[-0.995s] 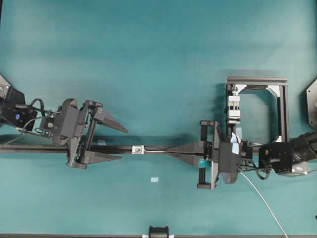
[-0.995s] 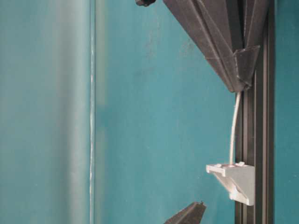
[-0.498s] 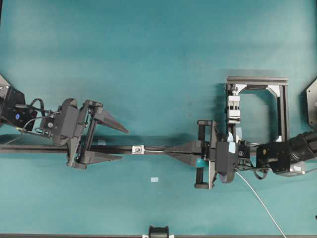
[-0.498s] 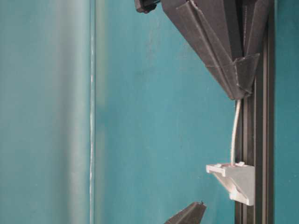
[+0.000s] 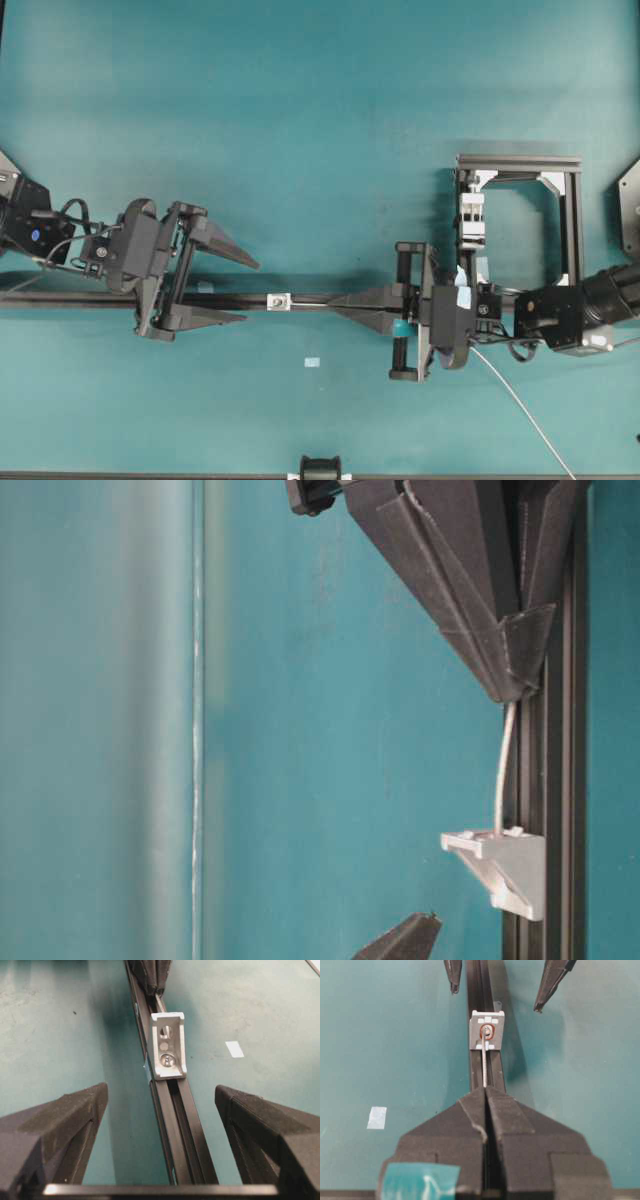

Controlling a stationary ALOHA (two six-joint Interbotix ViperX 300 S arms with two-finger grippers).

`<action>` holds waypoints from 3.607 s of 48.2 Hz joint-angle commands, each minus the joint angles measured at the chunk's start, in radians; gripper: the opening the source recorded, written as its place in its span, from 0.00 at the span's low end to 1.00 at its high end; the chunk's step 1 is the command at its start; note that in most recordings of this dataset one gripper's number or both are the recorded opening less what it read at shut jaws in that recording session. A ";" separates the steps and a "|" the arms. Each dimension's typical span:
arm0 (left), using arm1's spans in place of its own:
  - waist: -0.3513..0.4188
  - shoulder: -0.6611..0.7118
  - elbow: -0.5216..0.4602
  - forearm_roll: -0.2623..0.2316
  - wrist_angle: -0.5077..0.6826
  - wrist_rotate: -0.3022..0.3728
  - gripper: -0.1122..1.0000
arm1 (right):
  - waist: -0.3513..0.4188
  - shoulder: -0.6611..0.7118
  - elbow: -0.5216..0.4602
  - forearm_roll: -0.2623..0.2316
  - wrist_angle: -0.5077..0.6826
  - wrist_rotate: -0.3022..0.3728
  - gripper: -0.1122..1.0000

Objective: Insert the wire into the hole on the left side and pull it with the left arm.
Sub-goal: 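Push the wire tip leftward through the bracket hole with the right gripper, then move the left gripper to the wire tip and close on it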

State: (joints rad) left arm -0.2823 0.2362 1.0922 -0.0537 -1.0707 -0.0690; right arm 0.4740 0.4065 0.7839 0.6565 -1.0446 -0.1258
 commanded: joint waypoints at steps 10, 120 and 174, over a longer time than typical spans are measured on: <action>-0.003 -0.011 -0.006 0.003 -0.005 0.002 0.81 | -0.038 -0.012 -0.035 -0.049 0.032 -0.005 0.13; -0.020 -0.031 -0.074 0.003 0.097 -0.114 0.04 | -0.100 0.003 -0.121 -0.138 0.123 -0.005 0.13; -0.034 -0.084 -0.043 0.003 0.158 -0.115 0.01 | -0.101 -0.031 -0.109 -0.137 0.178 0.008 0.82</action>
State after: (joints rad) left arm -0.3068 0.2040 1.0431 -0.0537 -0.9281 -0.1856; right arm 0.3728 0.4218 0.6780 0.5216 -0.8744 -0.1197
